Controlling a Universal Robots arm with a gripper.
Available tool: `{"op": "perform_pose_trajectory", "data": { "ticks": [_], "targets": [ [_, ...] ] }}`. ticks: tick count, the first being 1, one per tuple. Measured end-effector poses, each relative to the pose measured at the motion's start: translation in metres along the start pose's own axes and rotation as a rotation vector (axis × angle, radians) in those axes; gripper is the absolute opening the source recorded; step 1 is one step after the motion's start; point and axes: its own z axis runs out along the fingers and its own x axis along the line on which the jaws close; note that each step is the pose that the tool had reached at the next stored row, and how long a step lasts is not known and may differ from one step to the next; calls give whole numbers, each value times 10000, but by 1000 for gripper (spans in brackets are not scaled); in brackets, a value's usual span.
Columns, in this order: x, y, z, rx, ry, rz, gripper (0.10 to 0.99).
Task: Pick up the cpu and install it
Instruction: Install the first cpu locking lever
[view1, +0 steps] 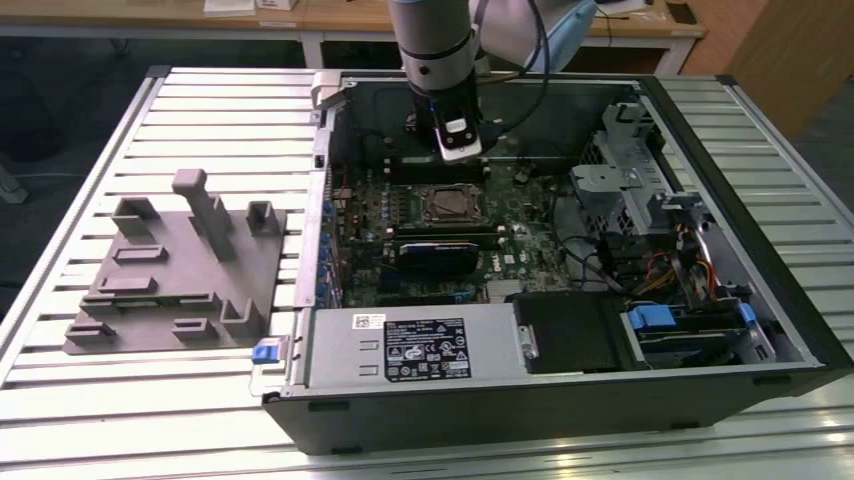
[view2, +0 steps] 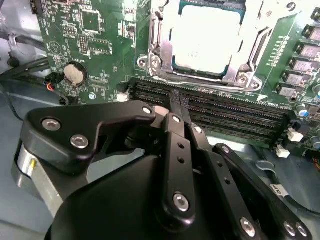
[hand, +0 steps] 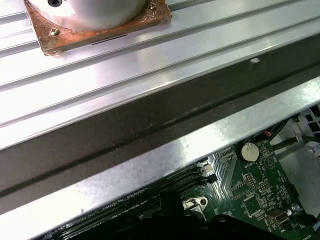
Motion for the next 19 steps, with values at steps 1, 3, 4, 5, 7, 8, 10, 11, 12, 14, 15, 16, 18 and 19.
{"op": "perform_pose_trajectory", "data": {
  "ticks": [1,3,4,5,7,8,10,11,12,14,15,16,18,19],
  "targets": [
    [0,0,0,1,0,0,106],
    [0,0,0,2,-1,0,106],
    [0,0,-1,5,-1,0,106],
    [0,0,-1,46,-4,-7,106],
    [-2,0,1,200,-11,-33,106],
    [-4,1,3,289,-6,-47,106],
    [-6,2,5,499,-2,-77,106],
    [-8,3,6,615,1,-94,106],
    [-10,3,6,739,3,-113,106],
    [-15,5,8,996,7,-151,106],
    [-18,7,9,1130,9,-172,106],
    [-21,8,10,1261,13,-192,106],
    [-30,12,12,1513,64,-223,106],
    [-39,14,13,1621,127,-227,106]
  ]
}}
